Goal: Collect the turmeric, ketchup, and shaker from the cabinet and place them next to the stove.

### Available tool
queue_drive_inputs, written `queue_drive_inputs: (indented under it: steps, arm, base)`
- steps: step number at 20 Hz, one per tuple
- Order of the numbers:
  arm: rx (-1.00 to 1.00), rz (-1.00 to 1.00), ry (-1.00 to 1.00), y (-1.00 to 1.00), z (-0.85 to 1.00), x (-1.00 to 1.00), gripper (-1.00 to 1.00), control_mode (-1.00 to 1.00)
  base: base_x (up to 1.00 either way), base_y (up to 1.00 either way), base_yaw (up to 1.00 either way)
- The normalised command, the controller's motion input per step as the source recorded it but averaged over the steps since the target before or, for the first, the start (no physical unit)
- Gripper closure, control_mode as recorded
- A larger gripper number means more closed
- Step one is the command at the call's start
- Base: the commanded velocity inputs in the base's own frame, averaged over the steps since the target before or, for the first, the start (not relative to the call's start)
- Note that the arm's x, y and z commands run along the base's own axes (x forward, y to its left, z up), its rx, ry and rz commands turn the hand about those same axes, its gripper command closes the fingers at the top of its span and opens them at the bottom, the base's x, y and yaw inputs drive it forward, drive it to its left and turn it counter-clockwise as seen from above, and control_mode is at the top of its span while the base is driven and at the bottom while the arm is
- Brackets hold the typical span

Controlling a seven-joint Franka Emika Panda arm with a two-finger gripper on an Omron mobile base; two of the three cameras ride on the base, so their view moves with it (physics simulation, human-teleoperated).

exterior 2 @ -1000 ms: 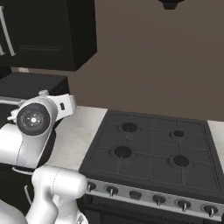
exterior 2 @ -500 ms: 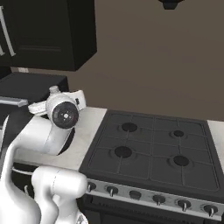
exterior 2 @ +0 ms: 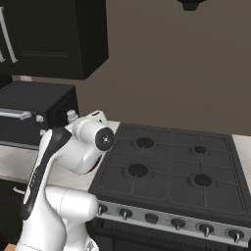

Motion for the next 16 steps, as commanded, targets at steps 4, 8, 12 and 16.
queue_drive_inputs:
  steps: [4, 8, 12, 16]
  arm:
    - [-0.09, 0.13, 0.06, 0.16, -0.67, 0.52, 1.00, -1.00]
    - [-0.08, 0.15, 0.20, 0.25, -0.78, 0.60, 1.00, -1.00]
    - [0.00, 0.22, 0.27, 0.00, -0.64, 0.68, 1.00, -1.00]
    - [0.00, 0.17, 0.12, 0.00, -0.41, 0.62, 1.00, -1.00]
  base:
    - [0.00, 0.00, 0.00]
    - [0.00, 0.00, 0.00]
    - [0.00, 0.00, 0.00]
    - [0.00, 0.00, 0.00]
